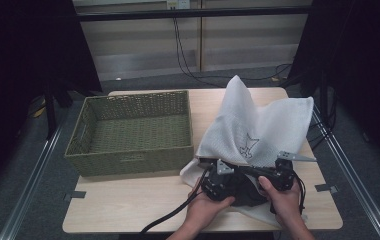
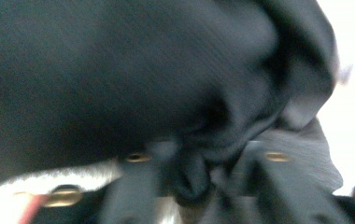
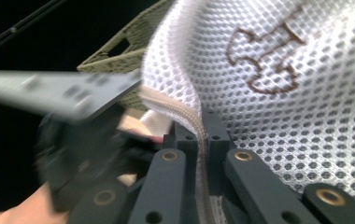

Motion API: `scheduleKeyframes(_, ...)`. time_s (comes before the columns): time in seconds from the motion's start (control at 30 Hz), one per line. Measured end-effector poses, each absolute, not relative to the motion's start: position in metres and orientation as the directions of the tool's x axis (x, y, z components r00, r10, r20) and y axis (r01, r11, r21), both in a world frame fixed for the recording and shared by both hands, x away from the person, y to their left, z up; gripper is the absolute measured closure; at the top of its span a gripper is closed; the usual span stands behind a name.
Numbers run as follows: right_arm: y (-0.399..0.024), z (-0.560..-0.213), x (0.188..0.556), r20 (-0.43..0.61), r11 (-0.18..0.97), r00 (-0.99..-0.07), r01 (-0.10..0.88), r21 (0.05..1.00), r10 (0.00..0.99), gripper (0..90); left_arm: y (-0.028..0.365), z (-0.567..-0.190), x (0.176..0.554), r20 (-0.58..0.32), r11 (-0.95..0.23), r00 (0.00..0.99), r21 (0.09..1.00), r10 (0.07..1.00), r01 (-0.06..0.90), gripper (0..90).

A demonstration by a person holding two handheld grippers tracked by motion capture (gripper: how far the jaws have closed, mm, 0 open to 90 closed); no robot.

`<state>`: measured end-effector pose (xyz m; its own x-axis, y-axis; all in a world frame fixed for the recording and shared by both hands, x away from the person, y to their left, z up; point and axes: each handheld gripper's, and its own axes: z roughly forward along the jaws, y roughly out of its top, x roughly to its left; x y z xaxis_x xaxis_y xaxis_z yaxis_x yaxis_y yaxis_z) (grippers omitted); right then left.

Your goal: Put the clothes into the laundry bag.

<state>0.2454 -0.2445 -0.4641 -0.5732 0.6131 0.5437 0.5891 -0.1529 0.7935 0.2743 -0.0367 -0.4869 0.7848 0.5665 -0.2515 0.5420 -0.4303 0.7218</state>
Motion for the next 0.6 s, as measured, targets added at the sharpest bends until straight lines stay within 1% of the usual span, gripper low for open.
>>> scheduleKeyframes(0.07,-0.245,-0.457,0.242,0.535,-0.157,-0.591,0.569,0.807,0.604,88.7,-0.037,-0.480,0.282,-0.309,-0.336,0.767,0.762,0.562,0.554,80.8)
scheduleKeyframes(0.17,-0.247,-0.447,0.236,0.508,-0.165,-0.608,0.530,0.832,0.610,88.7,-0.036,-0.462,0.282,-0.290,-0.209,0.787,0.862,0.544,0.462,81.7)
scheduleKeyframes(0.2,-0.247,-0.444,0.234,0.507,-0.174,-0.612,0.520,0.836,0.607,88.7,-0.036,-0.459,0.283,-0.277,-0.189,0.789,0.878,0.548,0.440,81.6)
scheduleKeyframes(0.23,-0.248,-0.442,0.233,0.497,-0.172,-0.622,0.508,0.844,0.605,88.7,-0.037,-0.459,0.284,-0.258,-0.189,0.774,0.881,0.579,0.434,81.5)
scheduleKeyframes(0.3,-0.247,-0.444,0.234,0.496,-0.154,-0.633,0.516,0.843,0.594,88.7,-0.043,-0.473,0.295,-0.252,-0.241,0.735,0.835,0.630,0.494,80.8)
scheduleKeyframes(0.33,-0.247,-0.447,0.235,0.498,-0.149,-0.633,0.522,0.840,0.593,88.7,-0.045,-0.484,0.302,-0.253,-0.291,0.720,0.790,0.647,0.539,80.3)
scheduleKeyframes(0.37,-0.247,-0.451,0.237,0.501,-0.143,-0.630,0.530,0.836,0.593,88.7,-0.046,-0.497,0.308,-0.264,-0.317,0.708,0.755,0.655,0.574,79.7)
scheduleKeyframes(0.4,-0.246,-0.455,0.238,0.507,-0.139,-0.624,0.541,0.829,0.595,88.7,-0.043,-0.503,0.311,-0.310,-0.288,0.708,0.755,0.634,0.589,78.5)
scheduleKeyframes(0.43,-0.246,-0.458,0.239,0.510,-0.132,-0.614,0.554,0.822,0.602,88.7,-0.039,-0.501,0.312,-0.323,-0.290,0.711,0.750,0.624,0.594,78.1)
scheduleKeyframes(0.5,-0.248,-0.461,0.242,0.504,-0.124,-0.590,0.565,0.816,0.630,88.7,-0.039,-0.496,0.307,-0.305,-0.312,0.733,0.757,0.608,0.574,73.0)
scheduleKeyframes(0.53,-0.250,-0.463,0.243,0.514,-0.131,-0.583,0.572,0.810,0.629,88.7,-0.037,-0.494,0.304,-0.280,-0.342,0.755,0.761,0.593,0.551,66.1)
scheduleKeyframes(0.6,-0.253,-0.464,0.244,0.523,-0.148,-0.568,0.575,0.805,0.636,88.7,-0.031,-0.490,0.296,-0.275,-0.351,0.779,0.773,0.564,0.528,51.8)
